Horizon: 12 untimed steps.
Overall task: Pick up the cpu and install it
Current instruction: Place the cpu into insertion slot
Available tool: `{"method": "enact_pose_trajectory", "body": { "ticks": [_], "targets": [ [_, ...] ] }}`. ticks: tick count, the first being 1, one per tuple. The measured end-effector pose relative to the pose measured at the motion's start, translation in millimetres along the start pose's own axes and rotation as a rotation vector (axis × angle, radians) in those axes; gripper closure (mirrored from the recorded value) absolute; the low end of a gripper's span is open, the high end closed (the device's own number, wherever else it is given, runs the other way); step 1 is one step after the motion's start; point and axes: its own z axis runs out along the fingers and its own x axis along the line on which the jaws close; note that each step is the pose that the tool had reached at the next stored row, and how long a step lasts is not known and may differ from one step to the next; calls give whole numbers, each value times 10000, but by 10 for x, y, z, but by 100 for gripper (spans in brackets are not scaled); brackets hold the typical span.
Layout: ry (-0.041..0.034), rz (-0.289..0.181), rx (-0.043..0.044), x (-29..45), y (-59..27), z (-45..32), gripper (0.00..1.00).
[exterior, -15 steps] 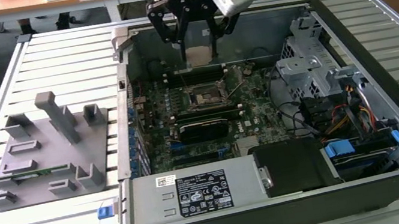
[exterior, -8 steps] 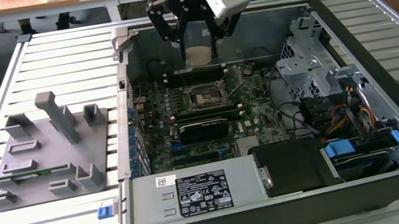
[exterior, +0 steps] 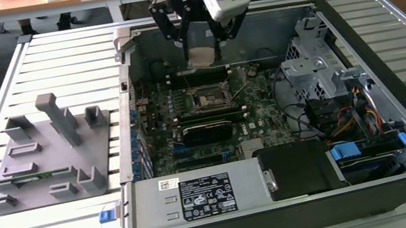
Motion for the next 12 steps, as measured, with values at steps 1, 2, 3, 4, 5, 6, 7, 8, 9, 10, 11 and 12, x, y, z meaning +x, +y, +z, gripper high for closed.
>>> {"method": "enact_pose_trajectory", "body": {
  "ticks": [1, 2, 3, 4, 5, 6, 7, 8, 9, 10, 11, 12],
  "targets": [
    [-2, 114, 1, 0, 2, 1, 47],
    [-4, 226, 2, 1, 5, 1, 47],
    [-8, 402, 3, 2, 9, 3, 47],
    [-9, 500, 4, 2, 11, 3, 47],
    [-11, 610, 5, 2, 13, 4, 47],
    [-12, 718, 6, 3, 16, 5, 47],
    [-14, 821, 7, 4, 18, 6, 47],
    [-16, 938, 8, 4, 22, 7, 47],
    [-18, 1037, 9, 5, 25, 7, 47],
    [-21, 1145, 10, 6, 28, 8, 47],
    [-22, 1245, 11, 6, 31, 9, 47],
    [-24, 1345, 12, 7, 34, 10, 47]
  ]
}}
